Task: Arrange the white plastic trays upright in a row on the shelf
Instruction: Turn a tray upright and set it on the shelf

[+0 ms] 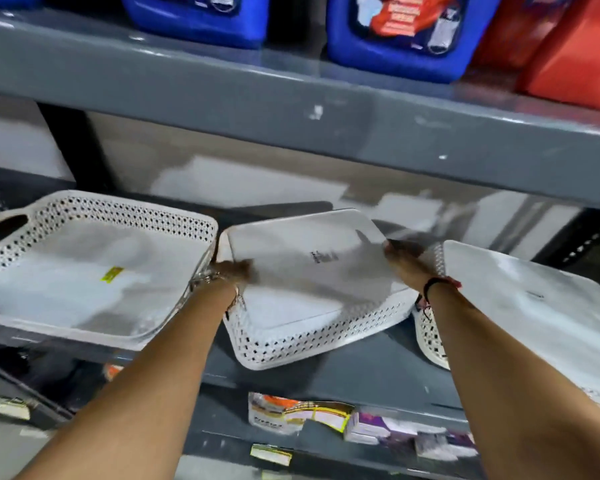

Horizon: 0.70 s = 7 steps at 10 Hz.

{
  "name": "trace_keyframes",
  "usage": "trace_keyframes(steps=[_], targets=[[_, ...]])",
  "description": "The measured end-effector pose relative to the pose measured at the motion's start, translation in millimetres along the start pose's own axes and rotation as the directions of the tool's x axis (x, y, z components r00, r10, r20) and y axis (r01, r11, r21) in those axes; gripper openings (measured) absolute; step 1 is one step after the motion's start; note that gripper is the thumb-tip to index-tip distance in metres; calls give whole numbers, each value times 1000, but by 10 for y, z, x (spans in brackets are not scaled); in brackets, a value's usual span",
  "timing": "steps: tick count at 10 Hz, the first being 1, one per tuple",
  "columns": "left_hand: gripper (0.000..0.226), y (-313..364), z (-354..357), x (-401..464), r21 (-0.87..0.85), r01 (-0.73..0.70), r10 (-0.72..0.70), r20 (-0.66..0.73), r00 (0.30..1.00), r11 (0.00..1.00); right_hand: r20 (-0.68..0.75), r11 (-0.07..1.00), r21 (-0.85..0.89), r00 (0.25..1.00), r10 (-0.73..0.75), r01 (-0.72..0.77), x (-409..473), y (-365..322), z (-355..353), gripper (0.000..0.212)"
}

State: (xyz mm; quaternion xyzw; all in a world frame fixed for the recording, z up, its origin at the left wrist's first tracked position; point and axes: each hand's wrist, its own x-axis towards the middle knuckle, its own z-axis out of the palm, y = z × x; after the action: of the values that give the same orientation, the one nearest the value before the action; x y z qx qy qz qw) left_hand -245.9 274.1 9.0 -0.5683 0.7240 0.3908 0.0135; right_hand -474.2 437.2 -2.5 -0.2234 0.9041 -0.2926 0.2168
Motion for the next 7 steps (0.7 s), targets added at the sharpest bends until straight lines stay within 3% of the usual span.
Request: trace_keyframes(steps=[1, 2, 3, 4, 5, 6, 7], targets=[[55, 102, -2, -65, -59, -21, 21, 5, 1000, 998, 23, 979, 180, 995, 99, -101, 52, 60, 8, 65], [61, 157, 2, -53, -196, -17, 10, -39, 999, 980, -86, 908, 419, 994, 64, -22, -2, 28, -28, 59], [64, 314, -113, -16, -565, -295, 103, -347, 932, 771, -152, 559, 820, 988, 11, 120, -155, -62, -167, 52], [70, 385, -302, 61, -810, -375, 222, -305, 926, 452, -135, 445, 886, 990, -30, 134, -198, 25, -351, 53], [65, 380, -485, 132, -953, -190, 368, -94, 925, 234, -34, 374, 924, 989, -145, 86, -332, 187, -518, 61], [58, 266, -463, 220, -934, -165, 366, -40, 930, 316, 23, 298, 954, 986, -163, 27, -463, 292, -428, 53], [38, 46, -391, 229, -904, -82, 331, 68, 941, 419, 87, 343, 938, 991, -100, -48, -564, 481, -193, 43]])
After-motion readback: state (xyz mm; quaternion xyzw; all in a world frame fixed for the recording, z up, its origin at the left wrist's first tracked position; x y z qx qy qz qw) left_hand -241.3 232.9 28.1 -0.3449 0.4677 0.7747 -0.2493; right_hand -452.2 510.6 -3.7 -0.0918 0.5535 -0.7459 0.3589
